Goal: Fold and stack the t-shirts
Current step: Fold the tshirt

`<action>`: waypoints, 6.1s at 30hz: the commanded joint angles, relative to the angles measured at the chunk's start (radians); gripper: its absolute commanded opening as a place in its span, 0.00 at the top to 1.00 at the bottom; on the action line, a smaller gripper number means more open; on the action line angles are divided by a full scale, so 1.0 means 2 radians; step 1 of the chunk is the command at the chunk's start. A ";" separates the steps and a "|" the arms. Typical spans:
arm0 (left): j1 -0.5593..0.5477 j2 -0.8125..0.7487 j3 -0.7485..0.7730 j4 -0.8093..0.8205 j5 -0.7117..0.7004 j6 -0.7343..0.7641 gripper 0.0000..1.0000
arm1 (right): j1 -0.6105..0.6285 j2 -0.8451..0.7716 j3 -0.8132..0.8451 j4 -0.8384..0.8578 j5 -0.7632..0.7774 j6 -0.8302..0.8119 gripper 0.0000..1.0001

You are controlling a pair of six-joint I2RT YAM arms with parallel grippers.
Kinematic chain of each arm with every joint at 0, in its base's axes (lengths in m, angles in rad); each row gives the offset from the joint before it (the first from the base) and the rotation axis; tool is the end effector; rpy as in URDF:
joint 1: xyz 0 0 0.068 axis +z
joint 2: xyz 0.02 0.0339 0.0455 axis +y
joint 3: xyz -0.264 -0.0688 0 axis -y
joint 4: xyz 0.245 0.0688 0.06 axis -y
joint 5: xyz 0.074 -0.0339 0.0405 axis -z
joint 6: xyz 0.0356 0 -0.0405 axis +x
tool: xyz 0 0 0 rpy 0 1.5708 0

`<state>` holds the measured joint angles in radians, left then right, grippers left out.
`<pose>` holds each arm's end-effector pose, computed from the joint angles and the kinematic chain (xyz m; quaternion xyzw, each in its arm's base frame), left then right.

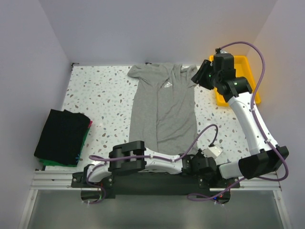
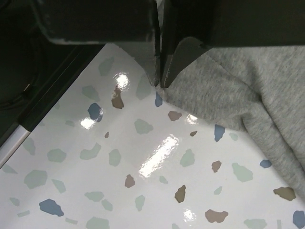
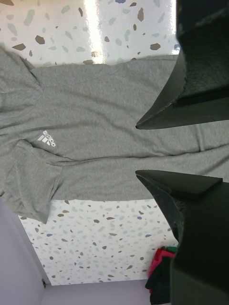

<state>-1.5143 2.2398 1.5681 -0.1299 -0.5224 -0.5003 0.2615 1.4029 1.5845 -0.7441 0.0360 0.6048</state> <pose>0.0452 -0.4840 0.1398 0.3501 0.8299 -0.1786 0.3960 0.2889 0.0760 0.4186 0.1581 0.8611 0.1884 0.4450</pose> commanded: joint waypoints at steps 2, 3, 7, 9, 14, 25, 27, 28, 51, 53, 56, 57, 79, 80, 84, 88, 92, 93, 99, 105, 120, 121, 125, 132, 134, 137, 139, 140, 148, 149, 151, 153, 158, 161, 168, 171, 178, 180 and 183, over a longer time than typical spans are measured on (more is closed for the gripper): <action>0.004 -0.049 -0.048 0.023 -0.021 -0.033 0.96 | -0.002 0.012 -0.003 0.024 0.016 -0.019 0.57; 0.005 -0.067 -0.071 0.029 -0.023 -0.035 0.97 | -0.002 0.019 -0.002 0.027 0.018 -0.020 0.57; 0.010 -0.113 -0.128 0.078 -0.022 -0.052 0.98 | -0.005 0.045 -0.003 0.048 0.009 -0.025 0.56; 0.012 -0.136 -0.159 0.089 -0.018 -0.060 0.98 | -0.007 0.057 -0.001 0.066 0.006 -0.033 0.55; 0.027 -0.180 -0.206 0.125 0.000 -0.080 0.98 | -0.021 0.127 0.016 0.089 0.007 -0.044 0.55; 0.058 -0.216 -0.269 0.156 0.043 -0.094 0.98 | -0.085 0.295 0.077 0.159 -0.015 -0.025 0.63; 0.061 -0.221 -0.277 0.159 0.050 -0.096 0.98 | -0.095 0.331 0.099 0.169 -0.014 -0.017 0.64; 0.067 -0.222 -0.279 0.161 0.054 -0.097 0.98 | -0.099 0.345 0.107 0.173 -0.016 -0.015 0.65; 0.094 -0.226 -0.259 0.149 0.094 -0.088 0.98 | -0.129 0.538 0.288 0.156 0.030 0.002 0.66; 0.093 -0.227 -0.259 0.149 0.095 -0.090 0.98 | -0.129 0.547 0.307 0.147 0.030 0.000 0.66; 0.094 -0.229 -0.259 0.148 0.096 -0.094 0.98 | -0.129 0.561 0.326 0.146 0.023 -0.005 0.66; 0.094 -0.229 -0.259 0.148 0.097 -0.095 0.98 | -0.129 0.563 0.328 0.147 0.022 -0.004 0.67; 0.084 -0.244 -0.236 0.152 0.132 -0.084 1.00 | -0.142 0.533 0.354 0.178 -0.007 -0.012 1.00; 0.081 -0.245 -0.236 0.154 0.138 -0.081 1.00 | -0.142 0.533 0.358 0.179 -0.009 -0.012 1.00; 0.075 -0.246 -0.231 0.162 0.152 -0.077 1.00 | -0.143 0.530 0.383 0.177 -0.013 -0.012 1.00; 0.068 -0.246 -0.226 0.168 0.167 -0.074 1.00 | -0.142 0.523 0.387 0.186 -0.017 -0.009 1.00; 0.060 -0.246 -0.225 0.181 0.181 -0.069 1.00 | -0.142 0.519 0.390 0.196 -0.017 -0.007 1.00; 0.058 -0.246 -0.226 0.185 0.183 -0.069 1.00 | -0.142 0.519 0.390 0.196 -0.028 -0.007 1.00; 0.045 -0.278 -0.260 0.216 0.177 -0.077 1.00 | -0.141 0.511 0.379 0.203 -0.046 -0.012 1.00; 0.045 -0.321 -0.323 0.230 0.139 -0.109 1.00 | -0.138 0.500 0.368 0.210 -0.055 -0.016 1.00; 0.038 -0.391 -0.433 0.235 0.076 -0.172 1.00 | -0.073 0.495 0.380 0.212 -0.036 -0.055 1.00; 0.035 -0.394 -0.437 0.234 0.070 -0.177 1.00 | -0.069 0.497 0.382 0.211 -0.030 -0.058 1.00; 0.025 -0.407 -0.453 0.229 0.051 -0.187 1.00 | -0.049 0.499 0.387 0.212 -0.020 -0.073 1.00; 0.006 -0.436 -0.486 0.211 0.011 -0.215 1.00 | -0.020 0.512 0.410 0.211 -0.004 -0.086 1.00; -0.001 -0.443 -0.490 0.198 -0.005 -0.224 1.00 | -0.015 0.513 0.412 0.214 -0.002 -0.089 1.00; -0.006 -0.449 -0.499 0.190 -0.014 -0.234 1.00 | -0.005 0.517 0.420 0.216 0.002 -0.094 1.00; -0.011 -0.451 -0.501 0.181 -0.023 -0.241 1.00 | 0.003 0.523 0.426 0.214 0.003 -0.098 0.99; -0.013 -0.455 -0.504 0.178 -0.026 -0.244 1.00 | 0.004 0.523 0.428 0.215 0.004 -0.098 0.99; -0.034 -0.468 -0.518 0.142 -0.056 -0.277 1.00 | 0.028 0.533 0.430 0.221 0.010 -0.112 0.99; -0.034 -0.472 -0.522 0.140 -0.058 -0.280 1.00 | 0.030 0.537 0.433 0.222 0.011 -0.114 0.98; -0.037 -0.474 -0.526 0.134 -0.062 -0.288 1.00 | 0.036 0.542 0.437 0.222 0.013 -0.117 0.98; -0.040 -0.476 -0.528 0.129 -0.065 -0.293 1.00 | 0.043 0.547 0.437 0.227 0.013 -0.119 0.98; -0.042 -0.476 -0.529 0.120 -0.070 -0.298 1.00 | 0.056 0.558 0.439 0.233 0.017 -0.122 0.97; -0.044 -0.476 -0.530 0.111 -0.072 -0.303 1.00 | 0.060 0.563 0.439 0.237 0.017 -0.121 0.97; -0.054 -0.476 -0.532 0.095 -0.085 -0.319 1.00 | 0.068 0.568 0.438 0.249 0.019 -0.121 0.97; -0.056 -0.476 -0.535 0.091 -0.086 -0.325 1.00 | 0.072 0.568 0.438 0.256 0.020 -0.120 0.96; -0.057 -0.471 -0.537 0.086 -0.088 -0.336 1.00 | 0.079 0.570 0.436 0.269 0.018 -0.120 0.96; -0.057 -0.471 -0.538 0.086 -0.089 -0.337 1.00 | 0.081 0.576 0.439 0.270 0.016 -0.121 0.95; -0.057 -0.470 -0.538 0.087 -0.089 -0.338 1.00 | 0.084 0.584 0.441 0.272 0.013 -0.122 0.95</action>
<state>-1.6184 1.3128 0.4973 0.0341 -0.6590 -1.1458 0.4137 2.5488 2.4134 -0.2653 0.0605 0.3794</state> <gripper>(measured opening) 0.044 0.052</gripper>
